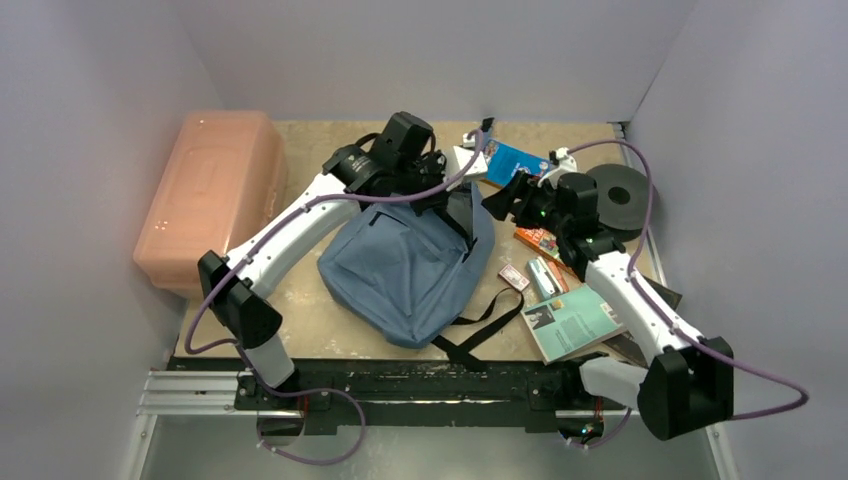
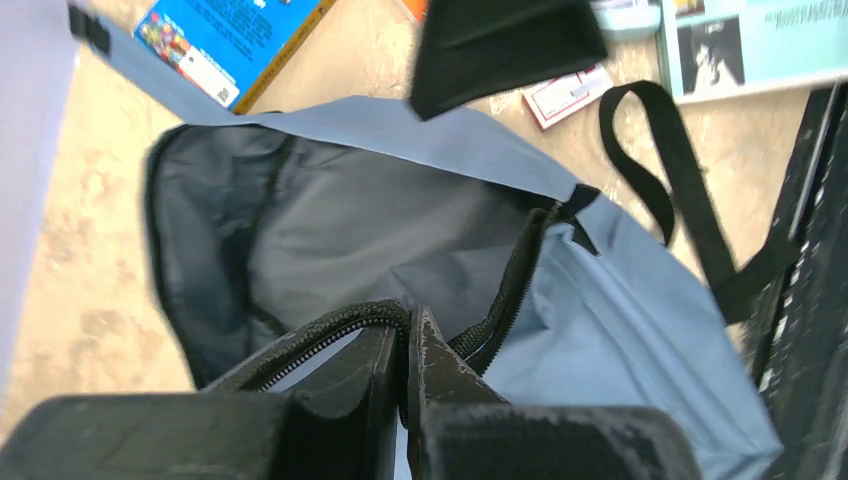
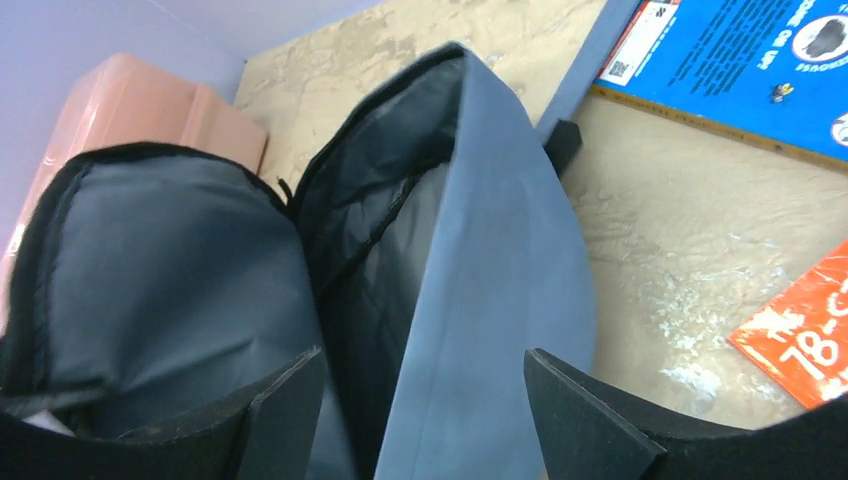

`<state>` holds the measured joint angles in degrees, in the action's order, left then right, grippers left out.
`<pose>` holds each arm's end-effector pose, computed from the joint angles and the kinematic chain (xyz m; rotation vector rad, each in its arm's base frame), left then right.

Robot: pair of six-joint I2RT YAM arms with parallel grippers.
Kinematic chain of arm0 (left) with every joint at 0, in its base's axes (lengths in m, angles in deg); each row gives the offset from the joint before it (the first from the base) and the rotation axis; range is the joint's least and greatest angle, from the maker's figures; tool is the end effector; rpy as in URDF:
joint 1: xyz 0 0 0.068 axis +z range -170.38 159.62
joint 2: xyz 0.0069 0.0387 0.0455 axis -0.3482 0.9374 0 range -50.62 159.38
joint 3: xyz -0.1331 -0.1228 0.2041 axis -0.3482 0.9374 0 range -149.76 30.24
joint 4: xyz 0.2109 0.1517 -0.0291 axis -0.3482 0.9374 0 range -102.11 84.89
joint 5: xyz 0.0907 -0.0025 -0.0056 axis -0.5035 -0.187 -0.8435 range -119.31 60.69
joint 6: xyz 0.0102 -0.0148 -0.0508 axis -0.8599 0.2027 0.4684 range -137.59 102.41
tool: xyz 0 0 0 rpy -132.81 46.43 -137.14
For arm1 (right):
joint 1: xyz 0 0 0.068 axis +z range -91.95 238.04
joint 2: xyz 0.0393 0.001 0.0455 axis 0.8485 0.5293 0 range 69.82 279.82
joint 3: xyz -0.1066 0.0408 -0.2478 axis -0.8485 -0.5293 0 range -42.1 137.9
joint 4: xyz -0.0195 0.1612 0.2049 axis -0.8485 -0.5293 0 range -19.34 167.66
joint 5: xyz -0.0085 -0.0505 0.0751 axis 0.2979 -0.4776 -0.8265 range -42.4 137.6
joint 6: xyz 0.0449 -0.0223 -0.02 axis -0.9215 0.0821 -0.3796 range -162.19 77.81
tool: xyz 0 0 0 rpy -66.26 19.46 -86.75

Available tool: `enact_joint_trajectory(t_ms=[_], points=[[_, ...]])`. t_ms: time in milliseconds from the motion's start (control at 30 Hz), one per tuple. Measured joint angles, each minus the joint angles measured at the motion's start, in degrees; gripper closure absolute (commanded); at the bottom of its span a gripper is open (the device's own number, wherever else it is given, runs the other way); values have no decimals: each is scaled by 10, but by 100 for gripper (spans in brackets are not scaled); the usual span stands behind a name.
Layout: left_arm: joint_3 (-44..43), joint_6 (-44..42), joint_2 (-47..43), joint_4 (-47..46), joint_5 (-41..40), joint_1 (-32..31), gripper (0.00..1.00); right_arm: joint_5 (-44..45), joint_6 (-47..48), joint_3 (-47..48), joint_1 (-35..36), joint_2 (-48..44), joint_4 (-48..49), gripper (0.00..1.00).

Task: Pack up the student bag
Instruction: Unzip the student bag at the center of the board.

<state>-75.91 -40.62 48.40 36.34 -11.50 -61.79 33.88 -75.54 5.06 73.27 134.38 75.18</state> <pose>0.2762 -0.2582 0.3930 1.3637 1.8583 -0.5218 0.2490 0.0764 0.2988 0.1470 1.9846 0.7898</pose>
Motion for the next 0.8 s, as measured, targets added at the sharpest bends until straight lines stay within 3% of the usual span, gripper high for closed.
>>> enact_joint_trajectory(t_ms=[133, 300, 500, 633, 733, 800], points=[[12, -92, -19, 14, 0, -7, 100, -32, -23, -1, -1, 60, 46, 27], [17, -128, -29, 4, 5, -2, 100, -24, -99, -141, 87, 63, 168, 28], [-44, -66, 47, 4, 38, -5, 100, 84, -200, -233, 283, 106, 408, 35], [-133, -2, 133, 4, 68, -5, 100, 140, -247, -231, 323, 248, 600, 38], [-147, 16, 150, -5, 82, -6, 100, 157, -264, -219, 330, 312, 664, 34], [-122, 17, 138, -27, 87, -6, 100, 168, -264, -221, 333, 306, 664, 30]])
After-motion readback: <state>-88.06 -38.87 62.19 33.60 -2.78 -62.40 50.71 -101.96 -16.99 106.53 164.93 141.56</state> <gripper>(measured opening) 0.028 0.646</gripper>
